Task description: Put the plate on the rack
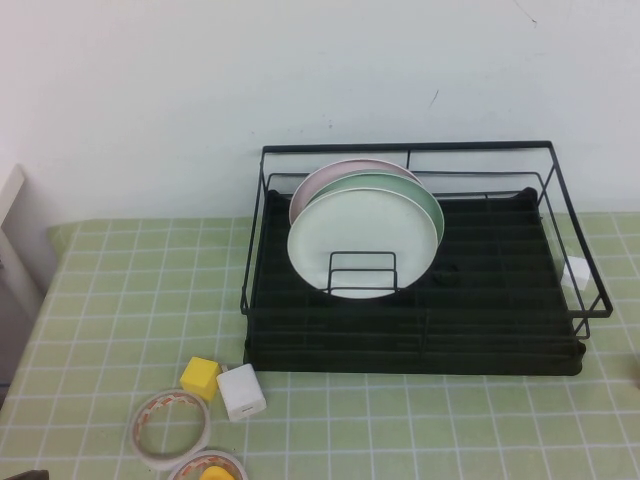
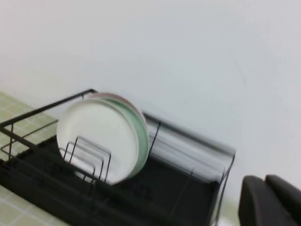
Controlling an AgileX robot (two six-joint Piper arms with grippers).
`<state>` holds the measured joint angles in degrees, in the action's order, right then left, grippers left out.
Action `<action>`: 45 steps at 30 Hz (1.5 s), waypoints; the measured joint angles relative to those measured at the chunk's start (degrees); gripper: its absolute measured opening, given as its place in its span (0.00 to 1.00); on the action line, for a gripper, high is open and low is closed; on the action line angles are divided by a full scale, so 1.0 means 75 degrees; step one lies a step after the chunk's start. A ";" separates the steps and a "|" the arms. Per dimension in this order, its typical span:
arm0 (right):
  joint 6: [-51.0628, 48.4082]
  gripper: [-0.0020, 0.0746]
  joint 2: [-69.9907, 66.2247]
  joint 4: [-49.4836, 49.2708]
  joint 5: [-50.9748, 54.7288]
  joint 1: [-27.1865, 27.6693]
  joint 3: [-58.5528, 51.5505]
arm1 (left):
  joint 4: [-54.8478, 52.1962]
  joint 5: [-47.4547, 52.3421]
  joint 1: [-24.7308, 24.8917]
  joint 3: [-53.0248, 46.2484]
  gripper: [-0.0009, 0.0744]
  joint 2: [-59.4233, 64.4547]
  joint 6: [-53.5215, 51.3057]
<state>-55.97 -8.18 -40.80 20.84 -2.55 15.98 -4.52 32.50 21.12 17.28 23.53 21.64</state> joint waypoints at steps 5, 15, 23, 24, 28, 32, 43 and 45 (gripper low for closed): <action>0.4034 0.04 0.0338 0.2838 -0.0048 0.0103 -0.0914 | 0.0000 0.0000 0.0000 0.0000 0.01 0.0000 0.0000; 0.8269 0.04 0.1183 0.6283 -0.0116 0.0659 -0.2263 | 0.0000 0.0007 0.0000 0.0000 0.01 0.0000 0.0000; 0.8304 0.04 0.1183 0.6283 -0.0102 0.0793 -0.2263 | -0.0005 0.0018 0.0000 0.0000 0.01 -0.0016 0.0014; 0.8304 0.04 0.1183 0.6283 -0.0102 0.0793 -0.2263 | -0.0005 0.0018 0.0000 0.0000 0.01 -0.0016 0.0014; 0.8290 0.04 0.1183 0.6283 -0.0088 0.0793 -0.2263 | -0.0005 0.0018 0.0000 0.0000 0.01 -0.0016 0.0014; 0.8280 0.04 0.1183 0.6283 -0.0088 0.0793 -0.2263 | -0.0005 0.0018 0.0000 0.0000 0.01 -0.0016 0.0014; 0.8280 0.04 0.1183 0.6283 -0.0088 0.0793 -0.2263 | -0.0005 0.0018 0.0000 0.0000 0.01 -0.0016 0.0014; 0.8280 0.04 0.1183 0.6283 -0.0088 0.0793 -0.2263 | -0.0005 0.0018 0.0000 0.0000 0.01 -0.0016 0.0028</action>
<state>6.13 0.69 6.32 20.18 3.39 -0.99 -4.56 32.64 21.12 17.28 23.41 21.85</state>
